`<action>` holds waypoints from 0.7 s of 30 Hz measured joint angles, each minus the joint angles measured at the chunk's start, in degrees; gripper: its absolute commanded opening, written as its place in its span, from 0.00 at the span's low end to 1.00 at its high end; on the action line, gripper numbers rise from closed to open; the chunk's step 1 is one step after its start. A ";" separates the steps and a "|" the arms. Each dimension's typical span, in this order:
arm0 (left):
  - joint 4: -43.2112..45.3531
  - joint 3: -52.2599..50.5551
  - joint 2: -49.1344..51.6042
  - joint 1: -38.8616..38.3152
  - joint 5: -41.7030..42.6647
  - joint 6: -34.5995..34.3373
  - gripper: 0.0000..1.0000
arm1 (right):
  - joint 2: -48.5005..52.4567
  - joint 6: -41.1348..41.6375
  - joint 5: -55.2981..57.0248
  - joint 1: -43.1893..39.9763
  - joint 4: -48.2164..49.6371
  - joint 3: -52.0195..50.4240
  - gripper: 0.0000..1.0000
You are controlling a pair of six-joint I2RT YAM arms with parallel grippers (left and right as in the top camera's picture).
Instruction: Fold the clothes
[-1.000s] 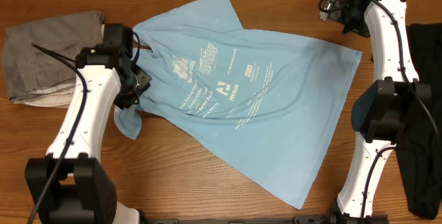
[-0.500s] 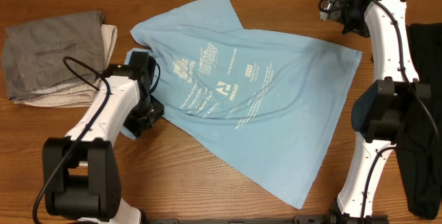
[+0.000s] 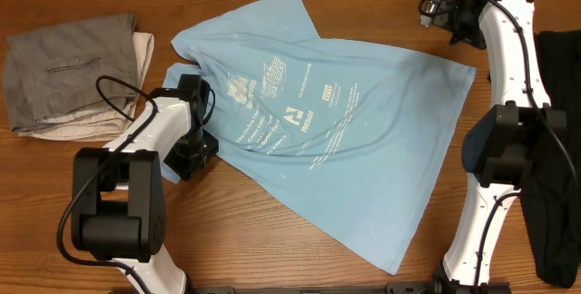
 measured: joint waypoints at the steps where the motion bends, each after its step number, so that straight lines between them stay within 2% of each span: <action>1: -0.39 0.17 0.17 0.00 -0.20 -0.46 0.51 | 0.00 0.00 -0.02 0.02 0.00 0.00 1.00; 12: -7.28 0.17 1.46 3.19 -2.27 -8.68 0.49 | 0.00 0.02 0.00 0.00 0.02 0.00 1.00; 21: -3.04 0.46 0.96 5.51 -5.60 -8.96 0.68 | 0.00 0.00 0.00 0.00 0.00 0.00 1.00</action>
